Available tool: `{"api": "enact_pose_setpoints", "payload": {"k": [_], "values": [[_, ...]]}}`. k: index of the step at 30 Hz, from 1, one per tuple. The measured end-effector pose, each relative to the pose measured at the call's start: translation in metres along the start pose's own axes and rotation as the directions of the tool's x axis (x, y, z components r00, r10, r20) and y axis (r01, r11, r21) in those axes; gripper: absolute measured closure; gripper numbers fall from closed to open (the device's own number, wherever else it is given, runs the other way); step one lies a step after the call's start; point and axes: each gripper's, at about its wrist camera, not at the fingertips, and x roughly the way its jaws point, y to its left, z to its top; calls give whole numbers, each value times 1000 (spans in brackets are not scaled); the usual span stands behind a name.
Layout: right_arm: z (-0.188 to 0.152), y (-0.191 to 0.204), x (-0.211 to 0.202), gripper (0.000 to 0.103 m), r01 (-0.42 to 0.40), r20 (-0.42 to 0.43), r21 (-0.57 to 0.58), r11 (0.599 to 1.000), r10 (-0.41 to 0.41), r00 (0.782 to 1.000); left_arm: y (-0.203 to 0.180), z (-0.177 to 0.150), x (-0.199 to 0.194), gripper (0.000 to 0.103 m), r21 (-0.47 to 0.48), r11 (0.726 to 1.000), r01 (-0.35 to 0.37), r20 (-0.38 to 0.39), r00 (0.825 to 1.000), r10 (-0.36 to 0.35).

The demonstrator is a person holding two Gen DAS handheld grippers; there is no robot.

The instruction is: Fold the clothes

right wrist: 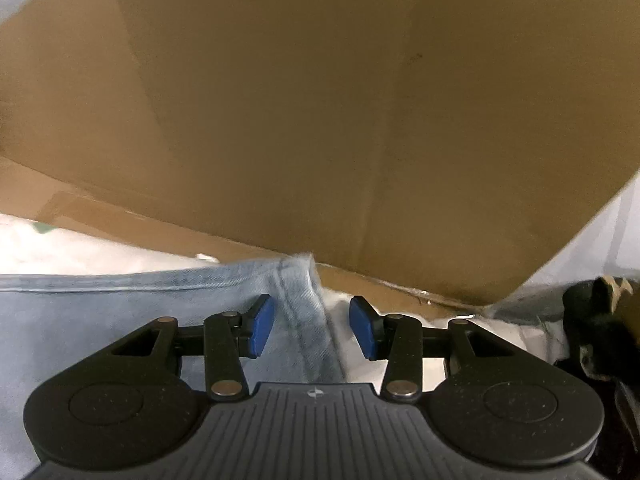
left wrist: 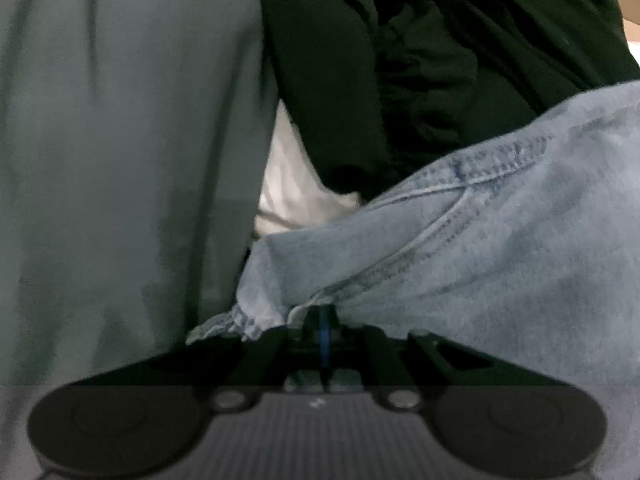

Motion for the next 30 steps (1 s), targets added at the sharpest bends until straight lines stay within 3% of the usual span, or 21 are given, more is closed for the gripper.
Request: {"api": "enact_pose_setpoints", "payload": {"k": [6, 8, 10, 14, 19, 23, 30], "values": [[6, 3, 14, 50, 69, -13, 117, 991, -68, 998, -7, -2, -11, 100, 12, 999, -30, -38, 999, 30], [7, 6, 8, 51, 87, -8, 126, 988, -87, 996, -3, -2, -29, 100, -77, 996, -52, -35, 998, 49], [8, 5, -8, 51, 101, 20, 145, 984, -105, 994, -4, -7, -53, 92, -155, 987, -38, 2, 999, 39], [0, 3, -42, 51, 81, 71, 196, 977, -96, 993, -26, -17, -87, 92, -172, 985, -8, 64, 998, 19], [-18, 44, -69, 51, -28, 99, 107, 994, 17, 995, -76, -7, -116, 91, -105, 991, 79, 177, 982, -60], [-32, 83, -79, 51, -121, 74, 16, 992, 120, 990, -116, 49, -112, 86, -69, 991, 113, 244, 965, -93], [-51, 158, -73, 51, -263, -23, -117, 958, 262, 965, -100, 80, -59, 86, -81, 992, 95, 270, 960, -70]]}}
